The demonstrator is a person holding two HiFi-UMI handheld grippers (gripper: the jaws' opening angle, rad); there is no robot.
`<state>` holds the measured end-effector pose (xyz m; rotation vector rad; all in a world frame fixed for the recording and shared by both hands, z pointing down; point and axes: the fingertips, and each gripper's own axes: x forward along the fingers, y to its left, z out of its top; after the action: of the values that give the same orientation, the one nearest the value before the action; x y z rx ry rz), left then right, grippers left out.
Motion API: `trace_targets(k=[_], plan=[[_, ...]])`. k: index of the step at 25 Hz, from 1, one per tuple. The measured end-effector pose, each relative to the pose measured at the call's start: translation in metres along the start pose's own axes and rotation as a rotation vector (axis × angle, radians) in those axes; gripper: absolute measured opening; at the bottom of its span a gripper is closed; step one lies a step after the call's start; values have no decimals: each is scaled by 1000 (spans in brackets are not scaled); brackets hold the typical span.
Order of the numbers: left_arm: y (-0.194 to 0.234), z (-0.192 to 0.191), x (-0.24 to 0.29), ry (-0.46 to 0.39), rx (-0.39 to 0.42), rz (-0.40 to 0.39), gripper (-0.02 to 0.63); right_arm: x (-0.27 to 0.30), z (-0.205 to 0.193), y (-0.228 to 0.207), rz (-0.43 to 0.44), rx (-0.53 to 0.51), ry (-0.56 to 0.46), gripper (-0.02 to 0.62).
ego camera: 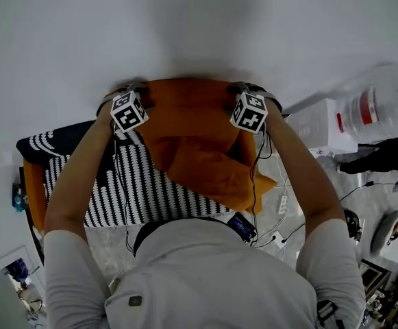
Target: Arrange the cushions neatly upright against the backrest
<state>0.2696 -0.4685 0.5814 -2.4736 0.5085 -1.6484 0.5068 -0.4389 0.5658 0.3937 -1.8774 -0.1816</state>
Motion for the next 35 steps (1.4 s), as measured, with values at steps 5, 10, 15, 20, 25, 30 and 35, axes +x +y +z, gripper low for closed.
trace_targets(k=[5,10,15,20,25,30,35], plan=[[-4,1,4,-6,14,8,119,6,-1,1,-12,-2,-2,160],[-11,-5,-4,-1,28,14,44,0,9,11,-30,-41,-13,90],[-18,-11,-25,-20,24,15,29,-17,25,21,-50,-60,-25,72],[-28,-22,-54,-36,3,20,29,-36,47,32,-79,-74,-39,71],[-36,-43,-92,-46,3,48,29,-55,83,48,-103,-89,-53,71],[-47,-78,-133,-51,8,72,29,-69,127,78,-114,-99,-66,71],[-68,-123,-176,-42,15,79,29,-78,178,119,-117,-106,-75,71]])
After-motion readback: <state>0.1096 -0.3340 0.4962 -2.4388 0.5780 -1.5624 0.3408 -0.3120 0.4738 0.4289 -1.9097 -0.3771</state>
